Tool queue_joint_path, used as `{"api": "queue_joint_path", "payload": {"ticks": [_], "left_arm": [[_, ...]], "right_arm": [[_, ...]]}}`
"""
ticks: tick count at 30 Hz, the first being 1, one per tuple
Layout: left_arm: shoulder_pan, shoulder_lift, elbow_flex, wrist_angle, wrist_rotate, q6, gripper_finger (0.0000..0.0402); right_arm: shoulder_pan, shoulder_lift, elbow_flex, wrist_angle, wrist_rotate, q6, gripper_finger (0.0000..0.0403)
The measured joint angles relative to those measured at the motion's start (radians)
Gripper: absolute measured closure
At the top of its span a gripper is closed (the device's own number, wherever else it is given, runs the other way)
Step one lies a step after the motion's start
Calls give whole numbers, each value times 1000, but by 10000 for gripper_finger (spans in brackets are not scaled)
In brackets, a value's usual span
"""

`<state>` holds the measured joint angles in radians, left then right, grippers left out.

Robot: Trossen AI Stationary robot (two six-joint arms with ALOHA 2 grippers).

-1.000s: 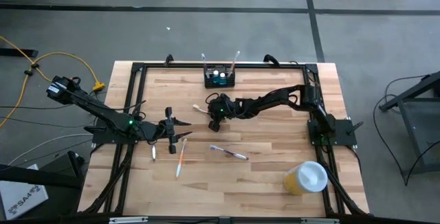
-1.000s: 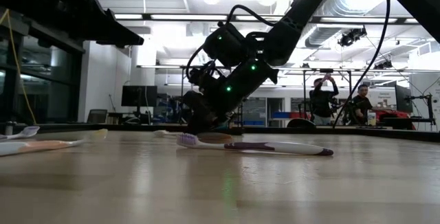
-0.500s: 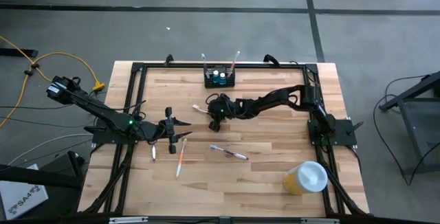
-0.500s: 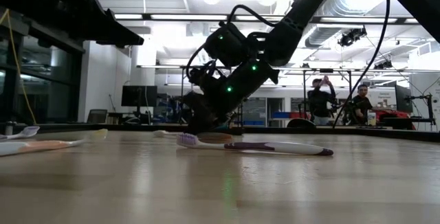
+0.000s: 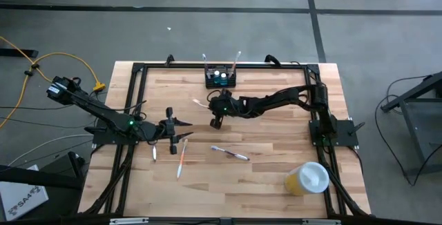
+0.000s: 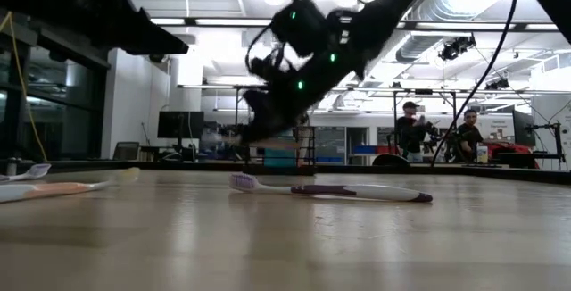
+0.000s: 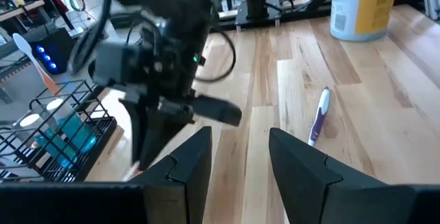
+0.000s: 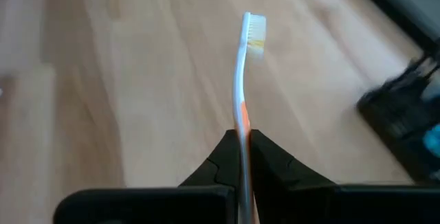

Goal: Pick & Place toothbrushing station
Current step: Put the top orange toothbrush into the wire organizer

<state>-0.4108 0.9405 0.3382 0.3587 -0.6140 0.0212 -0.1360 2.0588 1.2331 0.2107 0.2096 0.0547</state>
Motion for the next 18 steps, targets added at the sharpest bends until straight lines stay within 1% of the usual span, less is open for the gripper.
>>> {"api": "queue_joint_path", "payload": {"ticks": [3,10,13,18], "left_arm": [[0,0,0,24,0,-1,260],[0,0,0,96,0,8,260],[5,0,0,118,0,17,260],[32,0,0,195,-1,78,260]], "right_arm": [[6,-39,1,14,19,-2,394],[34,-150,3,46,168,-74,394],[54,-201,4,77,185,-103,394],[92,-281,5,84,185,-139,394]]}}
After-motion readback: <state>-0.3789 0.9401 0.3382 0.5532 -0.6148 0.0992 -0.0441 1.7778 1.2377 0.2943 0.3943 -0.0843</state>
